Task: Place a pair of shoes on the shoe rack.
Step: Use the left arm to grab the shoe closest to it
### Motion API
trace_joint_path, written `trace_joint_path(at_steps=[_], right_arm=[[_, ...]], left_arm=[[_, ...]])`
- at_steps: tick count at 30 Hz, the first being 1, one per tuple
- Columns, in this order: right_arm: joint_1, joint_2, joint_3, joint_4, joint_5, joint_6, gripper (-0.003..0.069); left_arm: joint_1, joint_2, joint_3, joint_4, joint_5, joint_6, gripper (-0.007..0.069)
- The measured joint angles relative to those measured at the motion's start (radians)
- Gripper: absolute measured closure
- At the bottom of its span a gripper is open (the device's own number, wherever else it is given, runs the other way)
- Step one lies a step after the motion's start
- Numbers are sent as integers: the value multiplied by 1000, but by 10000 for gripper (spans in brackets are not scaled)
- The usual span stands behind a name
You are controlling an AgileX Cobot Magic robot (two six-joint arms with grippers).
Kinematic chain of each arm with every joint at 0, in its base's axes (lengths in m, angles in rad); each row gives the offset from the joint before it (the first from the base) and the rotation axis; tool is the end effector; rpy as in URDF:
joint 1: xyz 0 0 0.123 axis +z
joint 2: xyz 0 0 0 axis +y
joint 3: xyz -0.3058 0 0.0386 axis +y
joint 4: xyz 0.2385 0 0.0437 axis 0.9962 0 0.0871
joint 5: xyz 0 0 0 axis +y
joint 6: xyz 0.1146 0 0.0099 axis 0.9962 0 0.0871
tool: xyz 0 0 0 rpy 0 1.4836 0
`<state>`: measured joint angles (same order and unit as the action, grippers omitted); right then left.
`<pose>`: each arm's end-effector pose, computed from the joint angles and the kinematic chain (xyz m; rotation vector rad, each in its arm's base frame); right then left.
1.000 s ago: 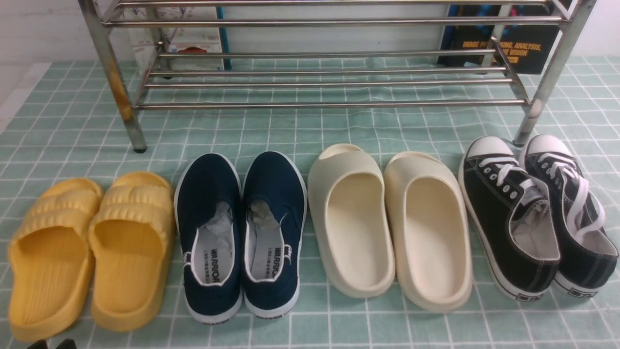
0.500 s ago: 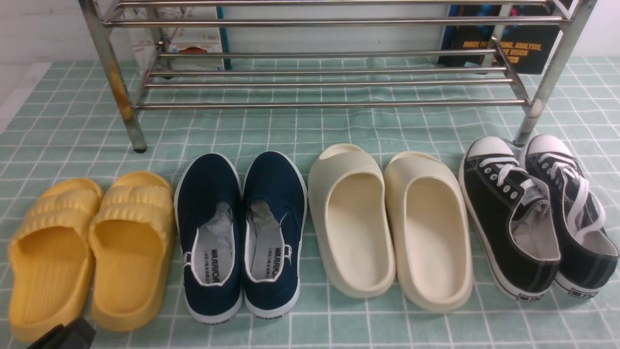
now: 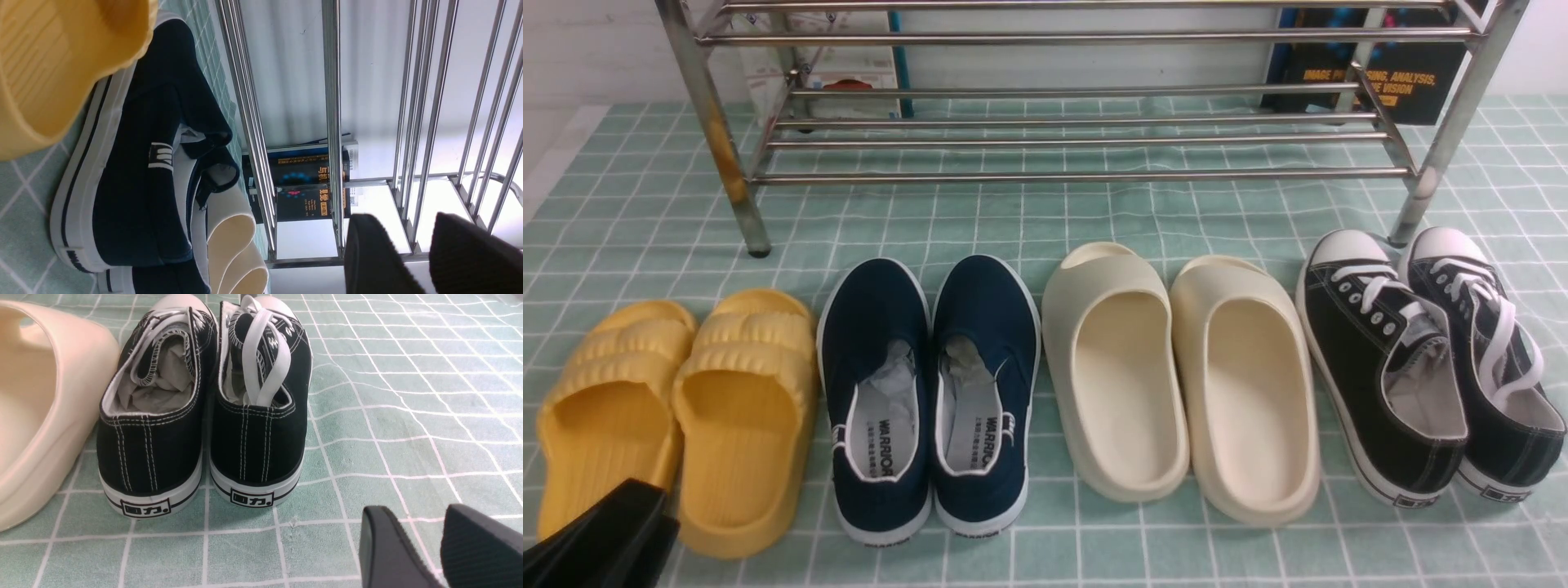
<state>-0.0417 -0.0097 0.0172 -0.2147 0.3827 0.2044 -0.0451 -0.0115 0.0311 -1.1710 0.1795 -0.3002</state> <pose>0.0419 -0.0109 0.1671 0.0984 1.8634 -0.0998 0.0456 -0.0211 0.1967 -1.0181 1.4030 -1.2849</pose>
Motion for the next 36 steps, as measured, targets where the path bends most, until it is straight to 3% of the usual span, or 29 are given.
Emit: trace_joint_path(at_steps=[8, 11, 14, 17, 20, 22, 23, 26, 31, 34, 36], right_arm=[[0, 0, 0, -1, 0, 0, 412], [0, 0, 0, -1, 0, 0, 412], [0, 0, 0, -1, 0, 0, 412], [0, 0, 0, -1, 0, 0, 412], [0, 0, 0, -1, 0, 0, 412], [0, 0, 0, -1, 0, 0, 412], [0, 0, 0, -1, 0, 0, 412], [0, 0, 0, -1, 0, 0, 412], [0, 0, 0, -1, 0, 0, 412], [0, 0, 0, -1, 0, 0, 412], [0, 0, 0, -1, 0, 0, 412]], left_arm=[[0, 0, -50, -8, 105, 55, 386], [0, 0, -197, 50, 197, 143, 386], [0, 16, -287, 132, 245, 159, 393], [0, 189, -456, 403, 413, 124, 468], [0, 291, -535, 576, 525, 96, 526], [0, 435, -657, 786, 699, 56, 613], [0, 446, -666, 801, 711, 56, 613], [0, 625, -802, 1028, 888, 21, 638], [-2, 830, -920, 1193, 1026, 14, 637], [-25, 902, -951, 1209, 1042, 14, 623], [-85, 996, -978, 1213, 1041, 14, 571]])
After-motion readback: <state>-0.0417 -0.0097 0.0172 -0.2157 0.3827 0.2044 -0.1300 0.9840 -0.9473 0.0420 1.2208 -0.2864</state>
